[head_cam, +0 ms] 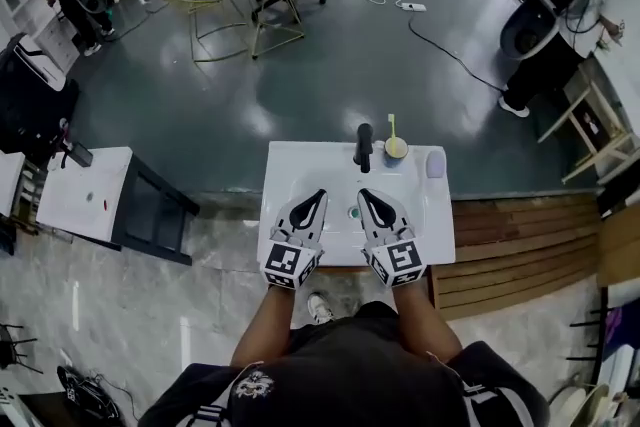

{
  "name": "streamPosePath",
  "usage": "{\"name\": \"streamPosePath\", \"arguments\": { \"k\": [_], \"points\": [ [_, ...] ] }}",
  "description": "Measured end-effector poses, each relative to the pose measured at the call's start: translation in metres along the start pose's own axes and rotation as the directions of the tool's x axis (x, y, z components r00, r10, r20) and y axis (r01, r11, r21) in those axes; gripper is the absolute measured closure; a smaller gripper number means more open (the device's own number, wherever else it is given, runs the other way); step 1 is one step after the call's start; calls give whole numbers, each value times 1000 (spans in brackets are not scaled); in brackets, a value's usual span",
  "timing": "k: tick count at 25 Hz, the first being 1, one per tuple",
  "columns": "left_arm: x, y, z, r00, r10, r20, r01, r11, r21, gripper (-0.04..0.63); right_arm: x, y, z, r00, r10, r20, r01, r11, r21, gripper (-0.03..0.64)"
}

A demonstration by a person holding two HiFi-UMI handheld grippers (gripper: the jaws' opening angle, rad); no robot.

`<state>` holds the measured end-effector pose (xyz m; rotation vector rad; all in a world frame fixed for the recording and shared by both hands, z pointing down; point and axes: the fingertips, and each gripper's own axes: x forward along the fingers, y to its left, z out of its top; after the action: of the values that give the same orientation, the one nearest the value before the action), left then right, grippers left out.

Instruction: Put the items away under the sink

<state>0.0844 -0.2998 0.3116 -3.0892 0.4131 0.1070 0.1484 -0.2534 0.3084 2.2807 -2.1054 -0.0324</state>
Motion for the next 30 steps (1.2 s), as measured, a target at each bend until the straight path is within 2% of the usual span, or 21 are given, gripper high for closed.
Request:
{"name": "streamPosePath", "arguments": {
  "k": [6, 14, 19, 26, 27, 29, 30],
  "points": [
    [26, -1, -14, 999, -45, -14, 45, 999, -24, 595, -3, -34, -19, 996, -80, -37, 81, 996, 22, 592],
    [67, -2, -27, 997, -53, -47, 52, 998, -32, 595, 4, -82, -24, 992, -116, -44, 118, 991, 56, 592],
    [92, 9, -40, 996, -22, -89, 23, 1000, 4, 595, 11, -107, -38, 992, -113, -64, 118, 989, 87, 592],
    [108, 37, -57, 994, 48, -96, -57, 994, -96, 595, 22, -135, -60, 983, -162, -89, 169, 983, 72, 587],
    [109, 38, -63, 993, 54, -107, -64, 993, -99, 595, 23, -139, -65, 981, -169, -95, 176, 982, 70, 576],
    [114, 38, -73, 990, 58, -127, -71, 992, -100, 595, 26, -145, -75, 980, -167, -106, 175, 982, 73, 486],
    [117, 37, -78, 989, 58, -136, -72, 992, -100, 595, 27, -148, -80, 980, -164, -110, 173, 982, 76, 471]
  ]
}}
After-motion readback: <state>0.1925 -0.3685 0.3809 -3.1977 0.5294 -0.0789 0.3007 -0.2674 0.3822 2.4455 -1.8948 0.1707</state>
